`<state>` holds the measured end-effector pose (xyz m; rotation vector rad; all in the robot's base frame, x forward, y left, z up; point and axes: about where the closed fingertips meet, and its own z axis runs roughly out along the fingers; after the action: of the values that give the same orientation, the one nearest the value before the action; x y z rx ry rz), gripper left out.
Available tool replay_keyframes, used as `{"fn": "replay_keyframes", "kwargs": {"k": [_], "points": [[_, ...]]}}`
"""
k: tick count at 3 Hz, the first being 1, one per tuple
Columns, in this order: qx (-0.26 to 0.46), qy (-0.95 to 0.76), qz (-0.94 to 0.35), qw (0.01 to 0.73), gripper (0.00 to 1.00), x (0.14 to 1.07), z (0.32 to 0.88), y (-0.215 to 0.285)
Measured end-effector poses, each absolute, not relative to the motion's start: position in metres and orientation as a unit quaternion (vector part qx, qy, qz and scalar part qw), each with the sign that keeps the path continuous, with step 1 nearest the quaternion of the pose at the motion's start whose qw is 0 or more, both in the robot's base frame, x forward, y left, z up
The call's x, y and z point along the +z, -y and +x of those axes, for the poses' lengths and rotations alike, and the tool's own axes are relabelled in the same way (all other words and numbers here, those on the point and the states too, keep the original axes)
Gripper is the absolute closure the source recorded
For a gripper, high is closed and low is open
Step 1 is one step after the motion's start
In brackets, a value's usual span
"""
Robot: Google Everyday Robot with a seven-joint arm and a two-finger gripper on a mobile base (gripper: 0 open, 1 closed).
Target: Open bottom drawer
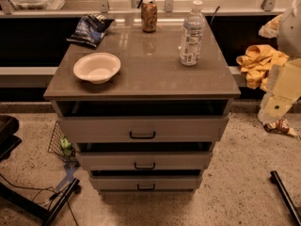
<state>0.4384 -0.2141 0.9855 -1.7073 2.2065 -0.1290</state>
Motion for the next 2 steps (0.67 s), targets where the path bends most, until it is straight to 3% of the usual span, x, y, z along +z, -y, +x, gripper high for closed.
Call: {"fn": "replay_keyframes", "kwargs": {"k": [2], "points": [[-0.030, -0.789, -0.583, 0.192, 0.00, 0.922, 0.441, 0.204]]}}
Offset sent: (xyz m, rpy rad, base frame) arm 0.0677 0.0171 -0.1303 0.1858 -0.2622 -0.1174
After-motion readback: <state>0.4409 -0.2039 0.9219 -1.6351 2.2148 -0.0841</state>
